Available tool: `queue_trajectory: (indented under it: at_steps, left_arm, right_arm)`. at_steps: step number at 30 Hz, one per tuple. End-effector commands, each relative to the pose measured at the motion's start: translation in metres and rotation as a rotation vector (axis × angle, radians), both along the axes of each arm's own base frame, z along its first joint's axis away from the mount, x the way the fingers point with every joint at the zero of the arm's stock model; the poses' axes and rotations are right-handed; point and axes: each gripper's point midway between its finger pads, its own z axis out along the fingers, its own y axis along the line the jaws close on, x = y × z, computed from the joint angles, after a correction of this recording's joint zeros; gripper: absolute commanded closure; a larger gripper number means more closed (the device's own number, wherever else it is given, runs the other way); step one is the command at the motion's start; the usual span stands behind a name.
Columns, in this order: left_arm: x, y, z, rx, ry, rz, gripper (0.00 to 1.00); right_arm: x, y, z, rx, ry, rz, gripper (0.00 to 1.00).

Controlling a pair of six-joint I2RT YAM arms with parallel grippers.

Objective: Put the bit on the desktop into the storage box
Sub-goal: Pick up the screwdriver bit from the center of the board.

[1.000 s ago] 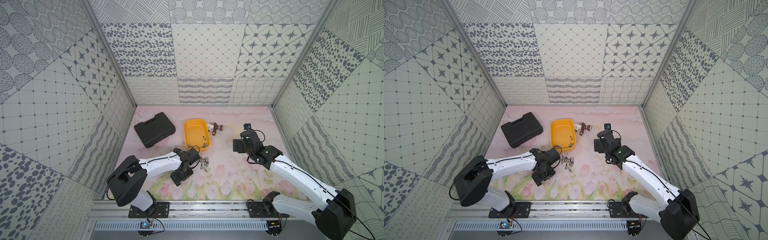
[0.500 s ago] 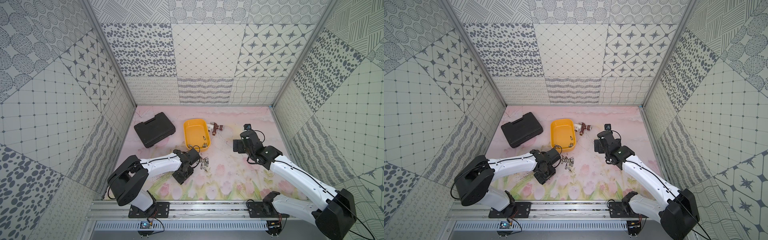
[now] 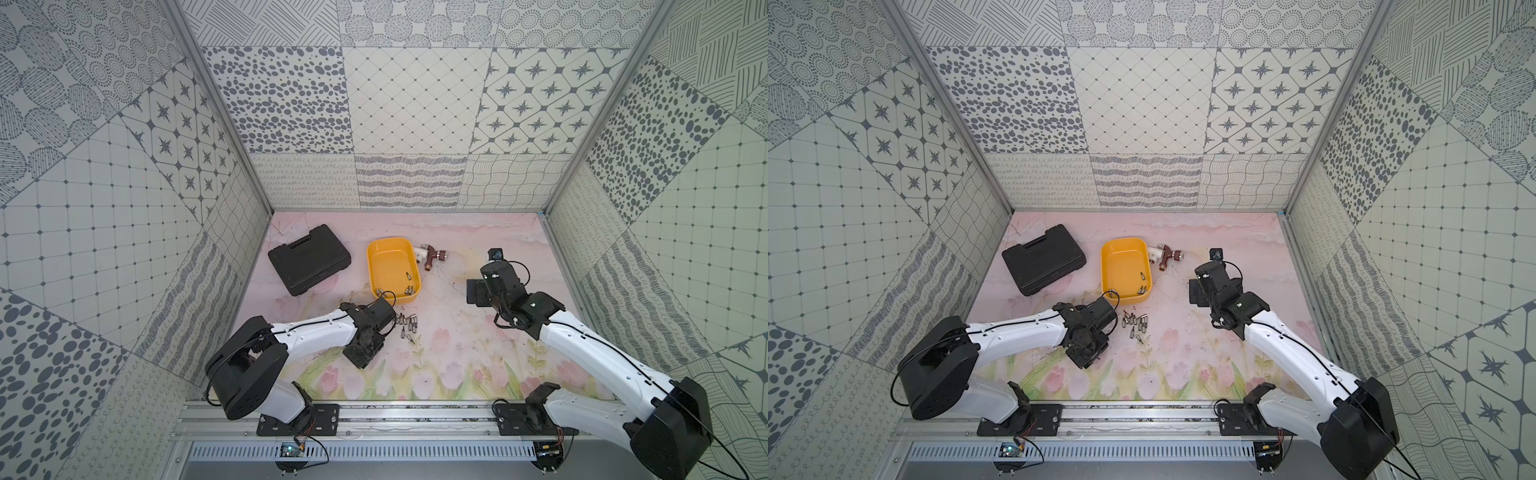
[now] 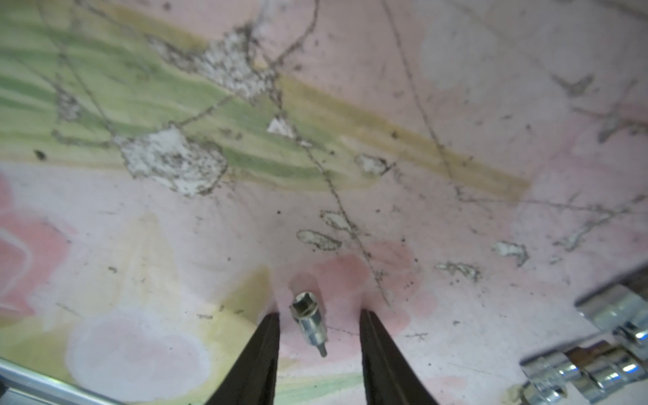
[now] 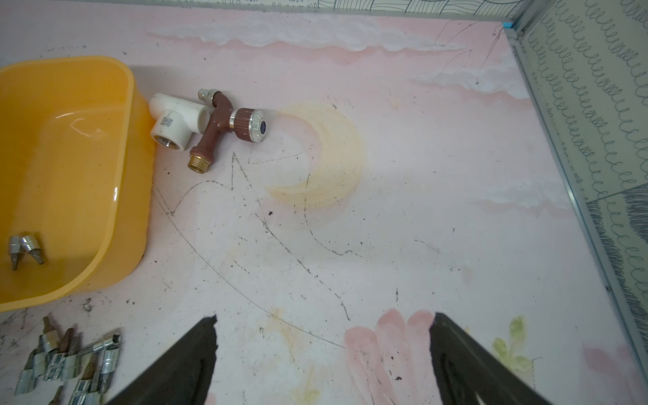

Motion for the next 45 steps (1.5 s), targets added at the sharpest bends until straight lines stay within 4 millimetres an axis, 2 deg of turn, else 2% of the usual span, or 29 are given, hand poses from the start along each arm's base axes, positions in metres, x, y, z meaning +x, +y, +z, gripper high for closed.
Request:
queue_trajectory:
  at_steps: [1,11,24,36,39,45]
  left_arm:
    - [-0.010,0.026,-0.012,0.094,0.025,0.039,0.58]
    - [-0.010,0.031,-0.013,0.101,0.035,0.045,0.63]
    - [-0.004,0.023,-0.017,0.088,0.055,0.008,0.84]
    - [0.015,0.007,-0.008,0.073,0.027,-0.204,0.99]
    - [0.020,0.000,-0.005,0.052,0.007,-0.262,1.00]
    - [0.041,-0.020,0.017,0.017,-0.122,-0.469,1.00]
  right_arm:
    - [0.004,0.002,0.005,0.040,-0.032,-0.013,0.03]
    - [0.006,0.004,0.002,0.045,-0.025,-0.007,0.03]
    - [0.007,0.004,0.003,0.043,-0.028,-0.010,0.03]
    - [0.004,0.001,0.003,0.043,-0.033,-0.016,0.03]
    - [0.003,0.000,0.003,0.045,-0.036,-0.017,0.03]
    - [0.002,-0.001,0.003,0.046,-0.037,-0.020,0.03]
